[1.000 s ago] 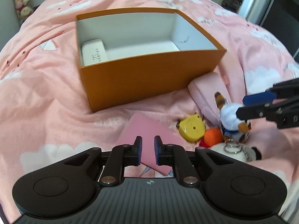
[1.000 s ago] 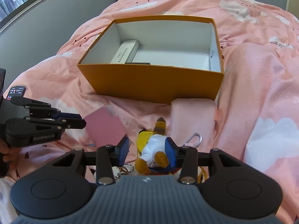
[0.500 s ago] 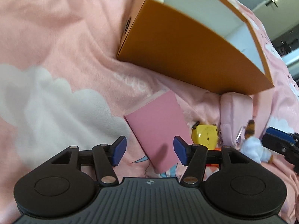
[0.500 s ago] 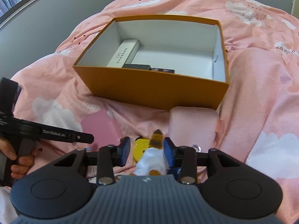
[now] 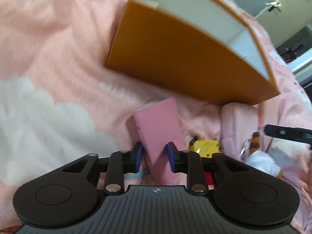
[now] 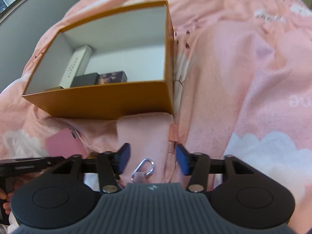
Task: Organize objects
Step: 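Close left gripper on pink card case while right gripper grasps pink fabric pouch, then carry pink case with left tool and pouch with right tool into orange box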
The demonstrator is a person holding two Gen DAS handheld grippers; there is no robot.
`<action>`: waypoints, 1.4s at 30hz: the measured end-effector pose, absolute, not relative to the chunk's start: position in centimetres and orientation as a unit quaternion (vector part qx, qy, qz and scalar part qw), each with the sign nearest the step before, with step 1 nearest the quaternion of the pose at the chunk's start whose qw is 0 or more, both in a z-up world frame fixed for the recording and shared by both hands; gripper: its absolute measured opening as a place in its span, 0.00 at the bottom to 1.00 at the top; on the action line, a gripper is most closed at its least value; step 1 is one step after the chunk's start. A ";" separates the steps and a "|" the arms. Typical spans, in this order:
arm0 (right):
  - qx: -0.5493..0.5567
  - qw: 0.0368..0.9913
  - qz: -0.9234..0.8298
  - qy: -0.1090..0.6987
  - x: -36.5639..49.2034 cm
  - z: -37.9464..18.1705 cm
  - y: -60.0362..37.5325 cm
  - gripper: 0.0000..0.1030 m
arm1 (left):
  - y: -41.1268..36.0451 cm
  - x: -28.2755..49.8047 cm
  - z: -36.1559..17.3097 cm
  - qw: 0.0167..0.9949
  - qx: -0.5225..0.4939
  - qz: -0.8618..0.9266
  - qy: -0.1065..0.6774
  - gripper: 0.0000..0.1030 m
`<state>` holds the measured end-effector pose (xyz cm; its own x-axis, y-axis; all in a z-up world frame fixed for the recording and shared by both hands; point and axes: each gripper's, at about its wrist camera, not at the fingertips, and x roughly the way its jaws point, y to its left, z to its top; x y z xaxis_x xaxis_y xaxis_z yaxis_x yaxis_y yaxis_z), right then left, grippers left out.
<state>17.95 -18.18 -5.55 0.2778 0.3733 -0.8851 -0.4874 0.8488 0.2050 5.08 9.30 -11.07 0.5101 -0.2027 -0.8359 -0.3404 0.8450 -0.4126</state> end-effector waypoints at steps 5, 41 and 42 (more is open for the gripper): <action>-0.057 0.770 0.286 0.568 19.7 -7.5 -18.0 0.67 | 8.6 5.4 -9.3 0.846 -0.250 0.015 0.471 0.22; -0.012 0.834 0.329 0.443 15.2 3.7 -19.4 0.21 | 9.3 4.1 -2.4 0.879 -0.250 -0.028 0.405 0.18; -0.001 0.835 0.332 0.439 15.6 4.2 -19.1 0.21 | 9.3 4.1 -1.6 0.883 -0.250 -0.030 0.396 0.18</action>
